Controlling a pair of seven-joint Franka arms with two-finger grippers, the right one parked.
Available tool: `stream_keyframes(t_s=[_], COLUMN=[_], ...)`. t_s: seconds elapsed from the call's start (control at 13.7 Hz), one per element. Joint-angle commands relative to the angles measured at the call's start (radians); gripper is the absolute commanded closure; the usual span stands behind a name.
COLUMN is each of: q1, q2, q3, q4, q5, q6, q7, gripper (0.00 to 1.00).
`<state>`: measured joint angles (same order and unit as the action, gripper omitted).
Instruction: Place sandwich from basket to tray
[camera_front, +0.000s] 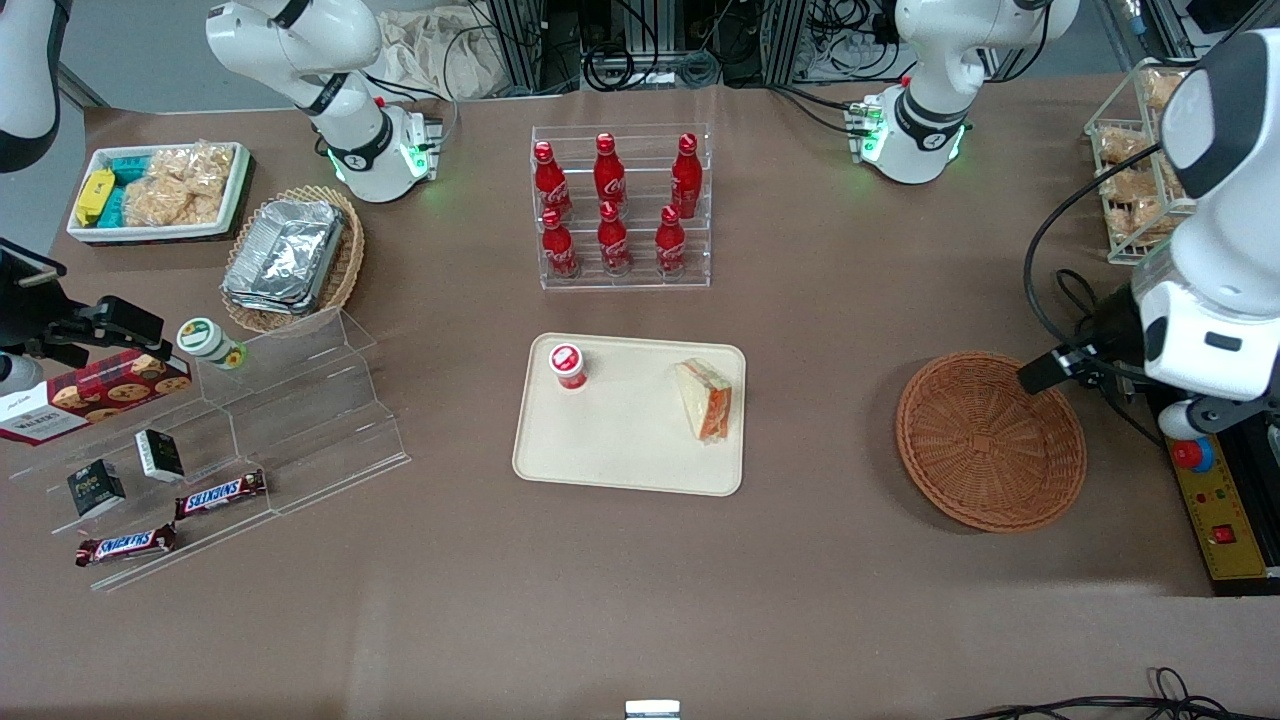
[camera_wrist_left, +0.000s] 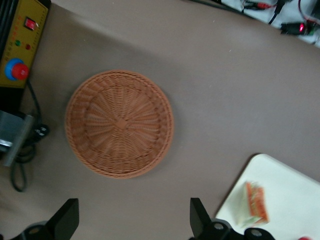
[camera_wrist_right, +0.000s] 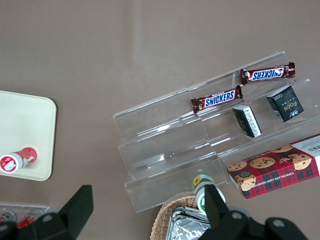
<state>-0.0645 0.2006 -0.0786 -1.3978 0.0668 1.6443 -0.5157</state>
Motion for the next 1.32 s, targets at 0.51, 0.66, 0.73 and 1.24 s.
stream_keyframes(t_s=[0.51, 0.66, 0.73, 1.24], q1=[-0.032, -0.029, -0.021, 0.042], q2=[-0.254, -0.299, -0.318, -0.330], q3=[0.221, 0.227, 0.224, 0.122], q4=[-0.277, -0.328, -0.346, -0.354], q5=[-0.087, -0.085, -0.085, -0.068], q6=[0.006, 0.020, 0.023, 0.014], q7=[0.457, 0.474, 0.473, 0.452], gripper=[0.00, 0.00, 0.00, 0.00])
